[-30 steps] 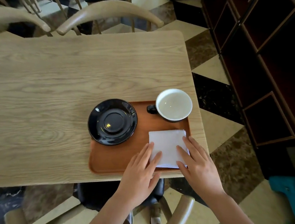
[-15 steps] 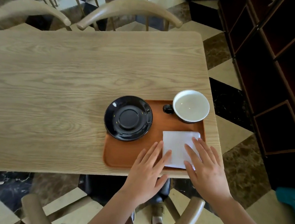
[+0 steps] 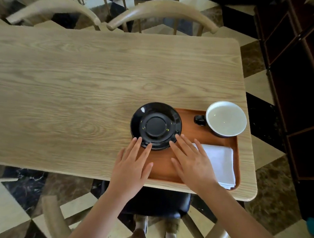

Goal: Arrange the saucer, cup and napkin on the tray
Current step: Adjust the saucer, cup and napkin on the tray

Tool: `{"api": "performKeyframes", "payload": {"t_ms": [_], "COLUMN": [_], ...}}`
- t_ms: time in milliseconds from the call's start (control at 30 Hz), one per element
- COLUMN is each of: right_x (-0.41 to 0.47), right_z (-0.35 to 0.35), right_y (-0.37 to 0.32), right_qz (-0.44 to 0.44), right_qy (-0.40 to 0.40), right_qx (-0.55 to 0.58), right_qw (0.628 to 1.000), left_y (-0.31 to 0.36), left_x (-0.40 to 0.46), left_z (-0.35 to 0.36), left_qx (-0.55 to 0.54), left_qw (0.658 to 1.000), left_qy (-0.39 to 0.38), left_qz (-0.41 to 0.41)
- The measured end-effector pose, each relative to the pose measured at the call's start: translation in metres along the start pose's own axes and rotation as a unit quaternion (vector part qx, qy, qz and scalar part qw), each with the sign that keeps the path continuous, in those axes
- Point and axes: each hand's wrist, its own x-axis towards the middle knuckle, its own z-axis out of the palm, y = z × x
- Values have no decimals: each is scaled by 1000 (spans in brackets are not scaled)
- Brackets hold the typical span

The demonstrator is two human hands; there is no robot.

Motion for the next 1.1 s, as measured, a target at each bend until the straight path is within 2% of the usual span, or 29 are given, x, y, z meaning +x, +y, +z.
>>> {"api": "performKeyframes", "payload": {"t_ms": [200,967,1100], "right_x": [-9,-34,-29], "right_z": [-1,3,-11], "right_y": [3,-8,2], "right_qz": [-19,-21,-28], "right_qy": [77,66,118], "right_qx": [16,28,30], "right_qw": [997,997,992], "left_y": [4,8,18], "left_x": [-9,-41,-22], "left_z": [0,7,-7], "left_qx": [5,30,0], "left_qw": [1000,999,997], "left_qy": [5,1,46], "left_qz": [18,31,57]}}
